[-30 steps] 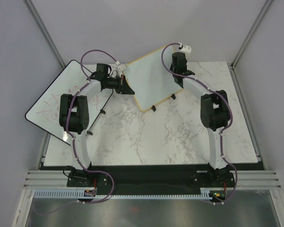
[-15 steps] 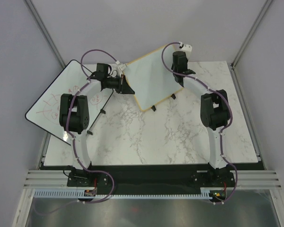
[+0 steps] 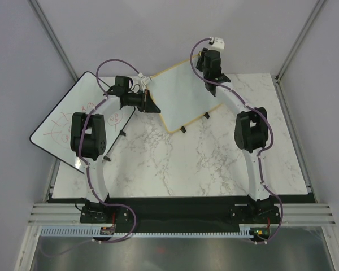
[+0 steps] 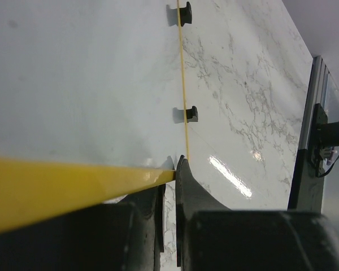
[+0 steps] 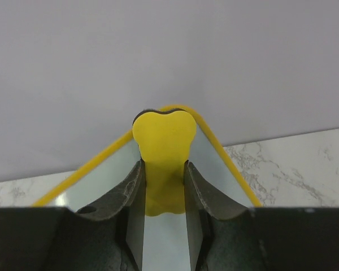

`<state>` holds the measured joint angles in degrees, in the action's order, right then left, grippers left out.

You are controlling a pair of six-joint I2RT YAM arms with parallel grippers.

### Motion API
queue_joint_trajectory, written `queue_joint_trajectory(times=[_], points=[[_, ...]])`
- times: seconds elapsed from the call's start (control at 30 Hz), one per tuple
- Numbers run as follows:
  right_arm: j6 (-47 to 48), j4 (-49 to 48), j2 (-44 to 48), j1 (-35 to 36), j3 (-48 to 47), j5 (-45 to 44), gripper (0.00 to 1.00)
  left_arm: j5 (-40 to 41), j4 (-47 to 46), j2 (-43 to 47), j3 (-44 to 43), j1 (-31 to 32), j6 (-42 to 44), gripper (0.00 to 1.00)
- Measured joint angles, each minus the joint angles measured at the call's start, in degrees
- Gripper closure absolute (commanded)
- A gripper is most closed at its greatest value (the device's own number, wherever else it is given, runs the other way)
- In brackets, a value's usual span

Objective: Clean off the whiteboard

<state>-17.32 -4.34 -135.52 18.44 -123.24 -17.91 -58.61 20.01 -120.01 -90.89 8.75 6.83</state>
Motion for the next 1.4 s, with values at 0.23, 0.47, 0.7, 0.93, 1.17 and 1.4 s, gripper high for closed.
queue_joint_trajectory(times=[0.23,0.47,0.7,0.93,1.17,1.4], points=[[-2.45,-11.04,12.96,2.84,33.05,-1.64,1.00,-0.22,0.33,0.00,0.00,-0.13,-2.10,0.98],[-6.97,-16.74,18.25,4.22,47.39,-2.71,1.00,0.13,0.39,0.00,0.00,-0.17,-2.05,0.98],[-5.49,-9.20,15.58,4.46,37.94,-3.58,1.00,0.24,0.13,0.00,0.00,-0.35,-2.08,0.98],[-2.80,-3.21,7.13,4.90,10.08,-0.39,1.00,1.01,0.11,0.07,0.00,-0.13,-0.26,0.98],[-2.16,-1.97,5.38,5.57,5.33,2.51,1.00,1.09,0.20,0.42,0.00,0.15,0.83,0.98],[-3.04,-8.70,12.48,5.92,27.39,2.51,1.00,1.44,1.01,0.42,0.00,-0.24,-1.11,0.98]])
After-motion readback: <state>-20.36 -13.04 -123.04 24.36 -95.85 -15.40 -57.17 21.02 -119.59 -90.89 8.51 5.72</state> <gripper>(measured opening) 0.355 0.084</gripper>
